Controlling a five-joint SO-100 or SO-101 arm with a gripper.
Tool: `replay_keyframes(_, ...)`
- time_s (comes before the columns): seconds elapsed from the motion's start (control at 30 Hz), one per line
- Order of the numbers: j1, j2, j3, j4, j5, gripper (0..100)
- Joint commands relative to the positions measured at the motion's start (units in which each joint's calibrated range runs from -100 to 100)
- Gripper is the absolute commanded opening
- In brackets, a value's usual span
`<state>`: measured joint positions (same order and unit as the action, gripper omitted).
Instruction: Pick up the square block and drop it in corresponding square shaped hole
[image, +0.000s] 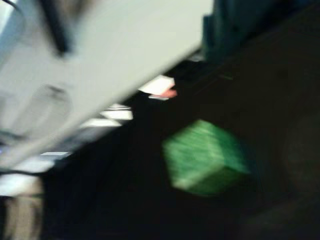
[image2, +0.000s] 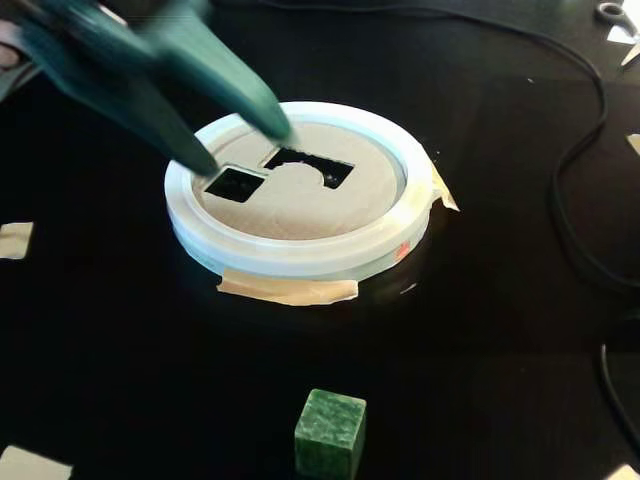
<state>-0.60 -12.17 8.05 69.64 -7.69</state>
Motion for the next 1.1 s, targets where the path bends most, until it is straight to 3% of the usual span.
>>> replay_keyframes(0.0, 5.84, 21.35, -23.26, 6.37, 0.15, 71)
replay_keyframes(0.17, 9.59, 31.83, -31.28, 7.08, 0.49, 71)
replay_keyframes(0.6, 8.84, 48.58, -40.57, 5.87, 3.37, 71)
replay_keyframes(1.07, 4.10, 52.88, -42.30, 5.67, 3.47, 70)
